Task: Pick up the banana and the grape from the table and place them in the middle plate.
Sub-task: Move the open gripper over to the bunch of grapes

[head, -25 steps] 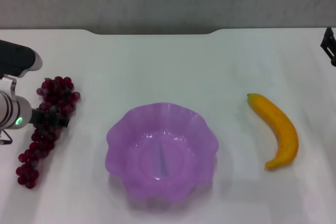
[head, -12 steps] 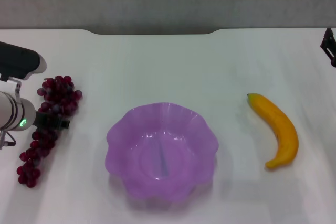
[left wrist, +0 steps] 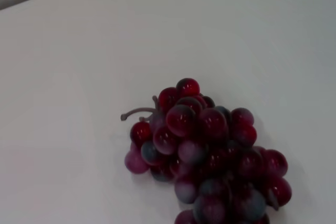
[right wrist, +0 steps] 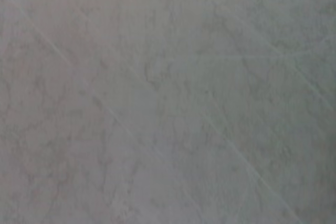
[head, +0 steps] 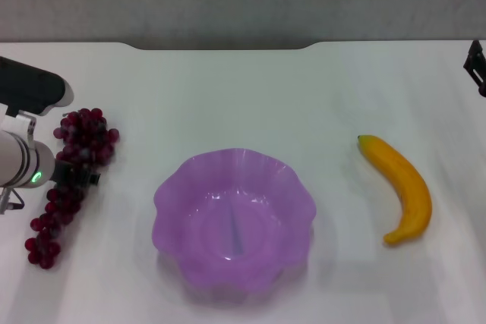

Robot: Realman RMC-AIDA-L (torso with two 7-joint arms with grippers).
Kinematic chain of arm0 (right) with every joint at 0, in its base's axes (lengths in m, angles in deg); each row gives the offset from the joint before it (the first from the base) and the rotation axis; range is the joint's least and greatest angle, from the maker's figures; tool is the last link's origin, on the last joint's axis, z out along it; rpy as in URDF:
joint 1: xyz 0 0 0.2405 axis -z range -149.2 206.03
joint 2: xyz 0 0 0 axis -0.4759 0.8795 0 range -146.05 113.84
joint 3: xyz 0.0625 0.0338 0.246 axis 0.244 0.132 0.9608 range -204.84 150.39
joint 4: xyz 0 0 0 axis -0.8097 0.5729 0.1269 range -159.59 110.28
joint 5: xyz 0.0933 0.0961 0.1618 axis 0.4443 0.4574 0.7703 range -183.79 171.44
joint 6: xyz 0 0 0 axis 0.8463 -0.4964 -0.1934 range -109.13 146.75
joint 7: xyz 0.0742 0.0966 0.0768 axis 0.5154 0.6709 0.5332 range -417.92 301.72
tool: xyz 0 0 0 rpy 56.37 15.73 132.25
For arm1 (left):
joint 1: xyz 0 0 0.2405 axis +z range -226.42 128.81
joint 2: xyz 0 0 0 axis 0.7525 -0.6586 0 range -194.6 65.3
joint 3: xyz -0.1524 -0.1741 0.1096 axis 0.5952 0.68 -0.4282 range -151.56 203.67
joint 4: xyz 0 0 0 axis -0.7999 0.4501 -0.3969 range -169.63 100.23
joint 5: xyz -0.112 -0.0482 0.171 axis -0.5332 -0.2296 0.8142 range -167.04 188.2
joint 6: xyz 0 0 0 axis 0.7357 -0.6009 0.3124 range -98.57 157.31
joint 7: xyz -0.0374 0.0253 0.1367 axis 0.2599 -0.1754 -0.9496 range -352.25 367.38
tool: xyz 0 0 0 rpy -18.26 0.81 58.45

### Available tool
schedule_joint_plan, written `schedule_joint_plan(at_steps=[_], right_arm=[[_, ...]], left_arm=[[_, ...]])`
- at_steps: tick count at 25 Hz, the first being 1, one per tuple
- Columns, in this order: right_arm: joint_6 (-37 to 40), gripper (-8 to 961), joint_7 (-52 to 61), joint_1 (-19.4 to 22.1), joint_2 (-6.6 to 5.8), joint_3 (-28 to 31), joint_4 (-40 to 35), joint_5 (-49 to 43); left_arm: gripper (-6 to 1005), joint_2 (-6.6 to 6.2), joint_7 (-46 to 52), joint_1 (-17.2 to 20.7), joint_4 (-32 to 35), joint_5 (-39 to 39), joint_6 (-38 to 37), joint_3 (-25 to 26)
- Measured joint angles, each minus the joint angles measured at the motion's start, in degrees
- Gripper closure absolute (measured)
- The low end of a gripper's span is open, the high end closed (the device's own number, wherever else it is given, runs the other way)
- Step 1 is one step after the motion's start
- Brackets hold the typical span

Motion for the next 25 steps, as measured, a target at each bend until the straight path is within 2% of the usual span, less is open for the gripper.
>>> schedule_joint_plan(at_steps=[5, 7, 25], right_arm=[[0.12, 64, 0.02, 0.0, 0.0, 0.0, 0.0, 0.0], [0.12, 64, 0.04, 0.0, 0.0, 0.0, 0.0, 0.0], [0.13, 64, 0.0, 0.15, 0.08, 0.0, -0.07, 0.0]], left_arm=[[316, 0.0, 0.31, -0.07, -0.06, 0.0, -0.5, -0.04], [362, 0.0, 0.39, -0.07, -0.3, 0.0, -0.52, -0.04], [545, 0.12, 0.6, 0.42, -0.46, 0.0, -2.58, -0.04]])
